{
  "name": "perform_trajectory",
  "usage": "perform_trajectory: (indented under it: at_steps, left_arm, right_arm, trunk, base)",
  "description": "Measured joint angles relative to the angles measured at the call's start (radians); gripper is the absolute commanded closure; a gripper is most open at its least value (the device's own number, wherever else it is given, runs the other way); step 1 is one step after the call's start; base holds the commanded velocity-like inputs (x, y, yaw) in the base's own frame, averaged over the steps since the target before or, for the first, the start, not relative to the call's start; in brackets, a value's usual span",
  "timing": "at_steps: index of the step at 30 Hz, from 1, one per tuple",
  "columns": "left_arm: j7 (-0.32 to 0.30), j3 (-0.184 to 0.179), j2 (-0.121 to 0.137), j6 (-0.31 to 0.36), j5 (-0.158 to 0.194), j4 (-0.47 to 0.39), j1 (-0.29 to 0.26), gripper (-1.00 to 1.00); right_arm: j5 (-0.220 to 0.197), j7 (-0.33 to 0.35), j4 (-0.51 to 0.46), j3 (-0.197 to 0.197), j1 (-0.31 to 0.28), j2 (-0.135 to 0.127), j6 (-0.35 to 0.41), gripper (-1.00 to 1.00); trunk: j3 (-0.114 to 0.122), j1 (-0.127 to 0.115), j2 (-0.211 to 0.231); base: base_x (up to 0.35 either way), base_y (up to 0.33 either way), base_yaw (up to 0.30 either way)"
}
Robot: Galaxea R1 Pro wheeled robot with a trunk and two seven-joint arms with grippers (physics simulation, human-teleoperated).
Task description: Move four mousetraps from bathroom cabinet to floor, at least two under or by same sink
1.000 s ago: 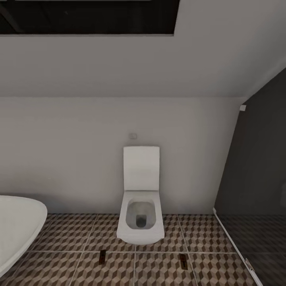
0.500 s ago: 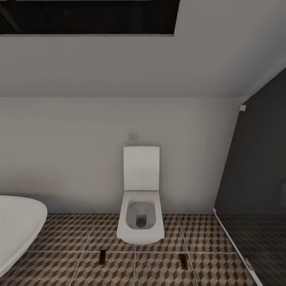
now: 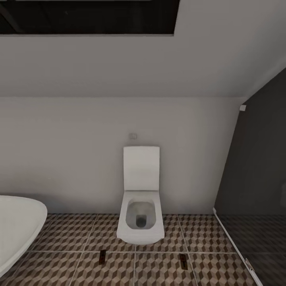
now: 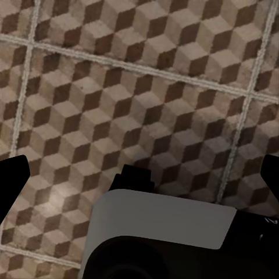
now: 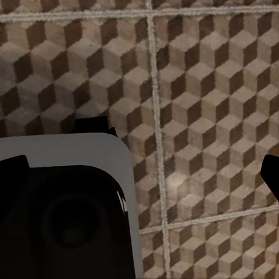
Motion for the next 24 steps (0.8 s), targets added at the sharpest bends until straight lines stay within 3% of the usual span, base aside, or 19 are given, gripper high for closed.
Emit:
perform_trajectory:
  at_steps: [24]
  left_arm:
    - [0.0, 0.0, 0.0, 0.0, 0.0, 0.0, 0.0, -1.0]
  right_arm:
    - [0.004, 0.0, 0.0, 0.001, 0.0, 0.001, -0.001, -1.0]
  trunk:
    - [0.0, 0.0, 0.0]
  base:
    - [0.0, 0.0, 0.0]
